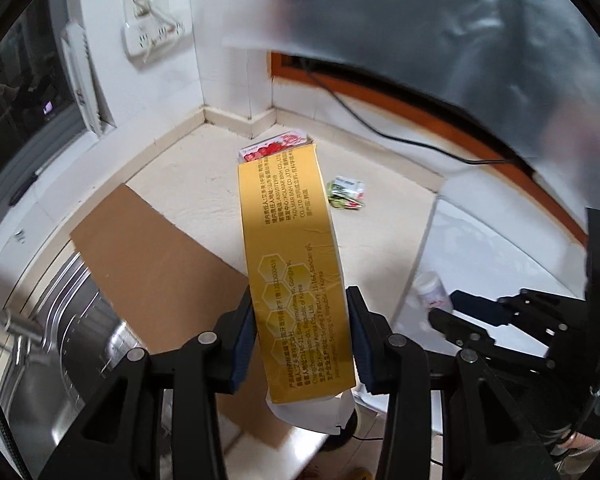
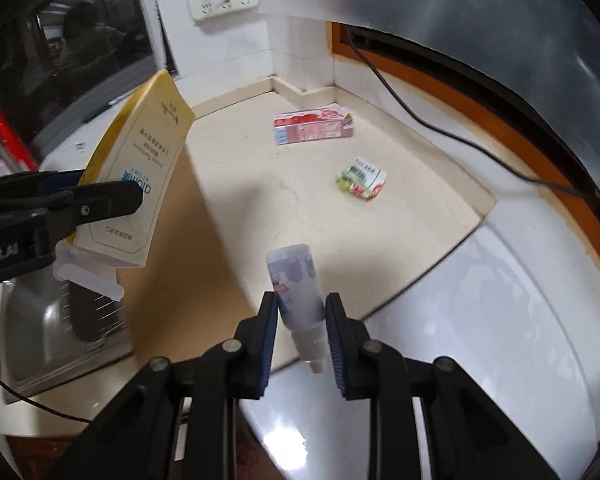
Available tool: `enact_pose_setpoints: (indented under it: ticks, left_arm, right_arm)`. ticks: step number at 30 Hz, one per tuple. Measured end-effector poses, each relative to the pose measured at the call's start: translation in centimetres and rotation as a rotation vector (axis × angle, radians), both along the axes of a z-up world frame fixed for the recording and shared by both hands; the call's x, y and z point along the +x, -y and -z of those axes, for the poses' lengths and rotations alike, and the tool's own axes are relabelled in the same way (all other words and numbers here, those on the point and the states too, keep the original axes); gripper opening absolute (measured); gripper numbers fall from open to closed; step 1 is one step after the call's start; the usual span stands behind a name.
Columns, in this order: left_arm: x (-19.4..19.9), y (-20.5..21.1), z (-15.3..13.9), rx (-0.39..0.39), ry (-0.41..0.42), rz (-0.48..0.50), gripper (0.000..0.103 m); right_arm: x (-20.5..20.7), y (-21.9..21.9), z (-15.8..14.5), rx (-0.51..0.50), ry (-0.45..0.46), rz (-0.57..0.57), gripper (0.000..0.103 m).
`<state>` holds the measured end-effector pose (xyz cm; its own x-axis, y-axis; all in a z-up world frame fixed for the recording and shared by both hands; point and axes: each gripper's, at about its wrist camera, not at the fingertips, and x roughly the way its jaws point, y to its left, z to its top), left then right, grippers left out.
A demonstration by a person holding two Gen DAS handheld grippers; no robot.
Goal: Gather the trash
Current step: 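Carry the yellow box and white bottle down over the floor bin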
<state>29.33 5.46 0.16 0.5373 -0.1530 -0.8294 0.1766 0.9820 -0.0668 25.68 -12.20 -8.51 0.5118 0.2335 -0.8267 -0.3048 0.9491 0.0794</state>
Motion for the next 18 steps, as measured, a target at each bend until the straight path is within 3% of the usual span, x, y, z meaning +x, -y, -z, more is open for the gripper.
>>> enact_pose_setpoints:
  ticks: [4, 10, 18]
  left_arm:
    - [-5.3, 1.3, -1.8, -0.011, 0.026, -0.005, 0.040]
    - [-12.2, 2.9, -2.1, -0.023, 0.029, -0.015, 0.040]
    - [-20.1, 3.2, 0.8, -0.027, -0.018, -0.028, 0.040]
  right_arm:
    - [-3.3, 0.7, -0.5, 0.000, 0.023, -0.020, 0.023]
    - [-8.1, 1.4, -0.8, 0.054, 0.014, -0.068, 0.023]
    - [-14.5, 1.4, 1.1, 0.105, -0.037, -0.143, 0.023]
